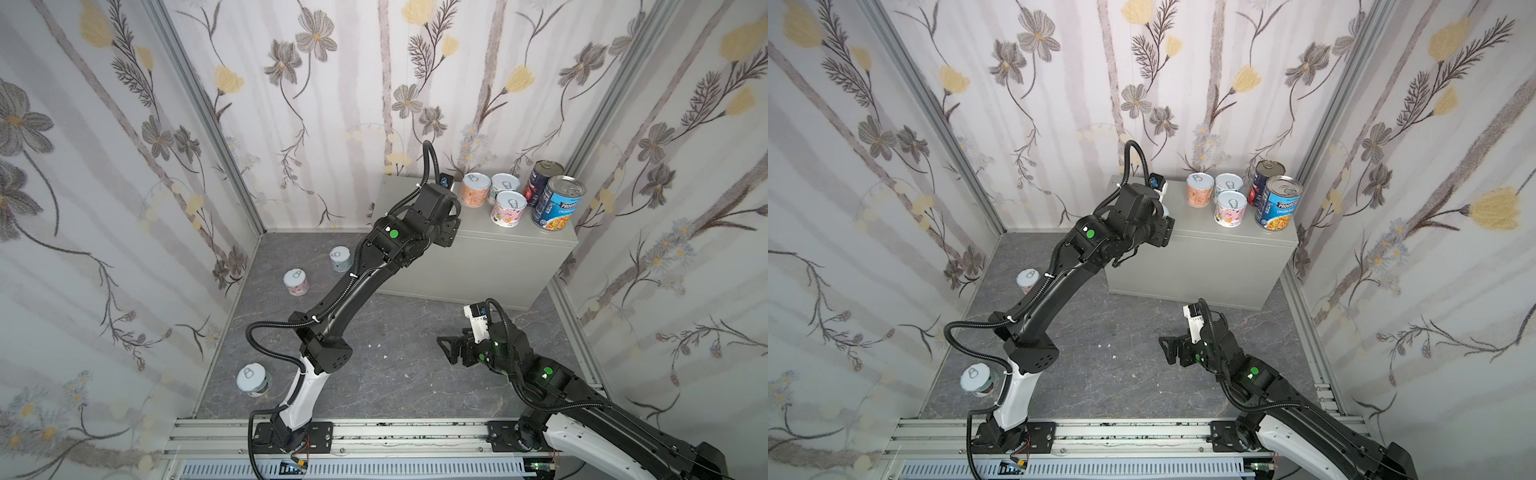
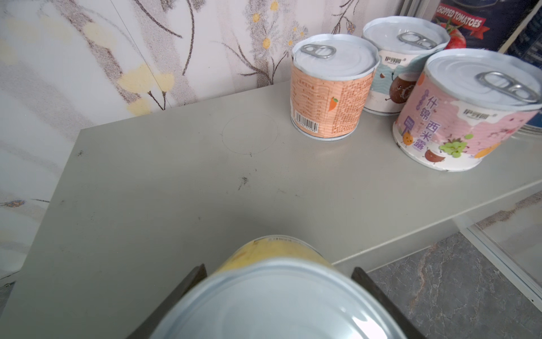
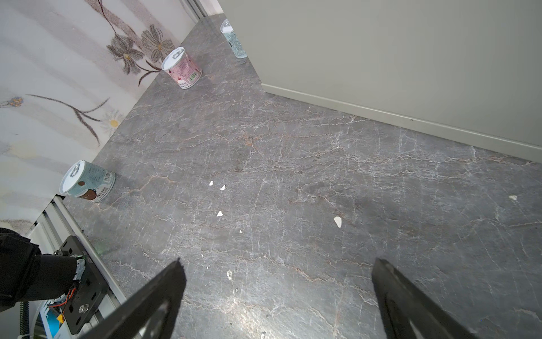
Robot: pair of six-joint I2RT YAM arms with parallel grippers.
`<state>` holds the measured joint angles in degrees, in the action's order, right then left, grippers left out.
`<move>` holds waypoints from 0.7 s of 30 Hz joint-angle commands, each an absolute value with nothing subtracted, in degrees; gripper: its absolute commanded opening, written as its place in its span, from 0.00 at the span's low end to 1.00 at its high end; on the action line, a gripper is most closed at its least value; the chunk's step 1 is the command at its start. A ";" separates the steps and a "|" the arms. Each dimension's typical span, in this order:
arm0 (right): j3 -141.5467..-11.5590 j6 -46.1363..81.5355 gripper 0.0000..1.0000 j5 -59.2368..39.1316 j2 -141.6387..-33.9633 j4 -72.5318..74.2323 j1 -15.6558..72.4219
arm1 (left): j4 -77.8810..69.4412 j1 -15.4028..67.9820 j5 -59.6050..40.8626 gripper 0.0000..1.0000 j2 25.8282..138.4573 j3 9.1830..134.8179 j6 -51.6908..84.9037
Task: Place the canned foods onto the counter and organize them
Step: 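Lower the yellow can onto the cabinet top in front of the peach can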
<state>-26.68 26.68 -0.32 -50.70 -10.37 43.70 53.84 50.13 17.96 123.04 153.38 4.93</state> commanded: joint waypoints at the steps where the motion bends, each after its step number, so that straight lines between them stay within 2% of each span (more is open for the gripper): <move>1: -26.53 26.54 1.00 -1.75 -50.98 -8.42 43.68 | 46.52 49.83 19.10 0.62 123.90 154.07 5.36; 11: -25.23 26.71 1.00 -2.02 -51.15 -8.08 43.68 | 42.93 48.14 16.80 0.64 126.79 154.07 6.10; 21: -24.87 26.62 1.00 -1.85 -51.84 -7.62 43.68 | 40.96 46.93 14.81 0.74 129.10 154.15 6.48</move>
<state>-25.06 26.70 -1.76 -51.44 -9.89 43.66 39.79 46.92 16.21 128.22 153.95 6.07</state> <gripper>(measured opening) 0.996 0.735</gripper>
